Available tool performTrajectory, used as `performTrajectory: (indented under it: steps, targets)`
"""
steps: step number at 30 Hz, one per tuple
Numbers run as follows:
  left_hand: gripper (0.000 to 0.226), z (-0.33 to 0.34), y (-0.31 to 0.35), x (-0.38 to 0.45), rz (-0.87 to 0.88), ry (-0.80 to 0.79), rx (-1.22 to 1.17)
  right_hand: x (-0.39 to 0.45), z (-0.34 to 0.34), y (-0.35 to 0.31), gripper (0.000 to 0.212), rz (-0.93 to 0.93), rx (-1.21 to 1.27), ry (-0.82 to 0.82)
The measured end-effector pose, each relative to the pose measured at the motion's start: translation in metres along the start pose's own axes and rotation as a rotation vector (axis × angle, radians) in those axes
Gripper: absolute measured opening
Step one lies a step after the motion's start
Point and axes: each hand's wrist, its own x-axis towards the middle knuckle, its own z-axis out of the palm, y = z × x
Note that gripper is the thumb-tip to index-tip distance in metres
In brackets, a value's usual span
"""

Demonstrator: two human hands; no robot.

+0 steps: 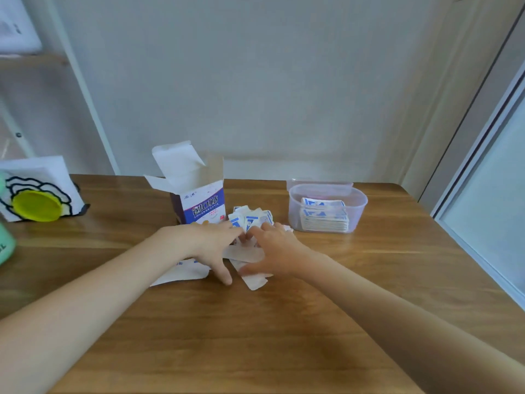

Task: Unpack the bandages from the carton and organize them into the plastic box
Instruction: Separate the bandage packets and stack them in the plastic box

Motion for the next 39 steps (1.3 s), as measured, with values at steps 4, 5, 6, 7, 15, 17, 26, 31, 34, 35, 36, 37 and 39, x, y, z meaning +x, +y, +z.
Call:
performTrajectory:
  steps: [4, 5, 6, 7, 15, 17, 26, 31, 34, 35, 36, 37, 39]
  targets:
    - [0.049, 0.009, -0.004, -0.002, 0.035, 0.175, -0.154, 0.0, 0.001, -0.004, 0.043, 0.024, 0.227, -0.012]
    - [0.04, 0.01, -0.004, -0.001, 0.034, 0.211, -0.187, -0.001, 0.001, -0.004, 0.037, 0.023, 0.257, 0.007]
    - [0.033, 0.01, -0.005, 0.0, 0.033, 0.241, -0.212, -0.001, 0.0, -0.004, 0.032, 0.02, 0.275, 0.03]
    - [0.028, 0.011, -0.005, 0.0, 0.037, 0.268, -0.238, -0.001, -0.001, -0.003, 0.027, 0.026, 0.291, 0.054]
    - [0.061, -0.007, -0.02, -0.02, -0.054, 0.023, -0.095, 0.004, -0.024, 0.006, 0.027, 0.069, 0.403, 0.085]
    - [0.068, 0.0, -0.024, -0.022, -0.096, -0.084, -0.004, 0.005, -0.023, 0.005, 0.029, 0.062, 0.418, 0.088]
    - [0.026, 0.017, -0.03, -0.019, 0.001, 0.107, -0.128, 0.013, -0.012, -0.025, 0.028, -0.031, 0.486, 0.06]
    - [0.011, 0.006, -0.016, -0.022, 0.077, 0.401, -0.505, 0.01, -0.025, -0.021, 0.026, -0.013, 0.511, 0.175]
    - [0.019, -0.004, -0.006, -0.022, 0.063, 0.461, -0.776, 0.002, -0.033, -0.006, 0.025, 0.062, 0.655, 0.241]
    - [0.021, -0.005, -0.005, -0.02, 0.052, 0.47, -0.834, -0.001, -0.035, -0.001, 0.019, 0.098, 0.718, 0.248]
    - [0.019, -0.006, -0.003, -0.017, 0.043, 0.473, -0.876, -0.005, -0.036, 0.006, 0.015, 0.138, 0.776, 0.249]
    - [0.017, -0.005, 0.0, -0.014, 0.035, 0.474, -0.901, -0.008, -0.036, 0.012, 0.014, 0.177, 0.815, 0.235]
    - [0.018, -0.004, 0.007, -0.007, 0.022, 0.483, -0.923, -0.016, -0.033, 0.024, 0.013, 0.241, 0.856, 0.197]
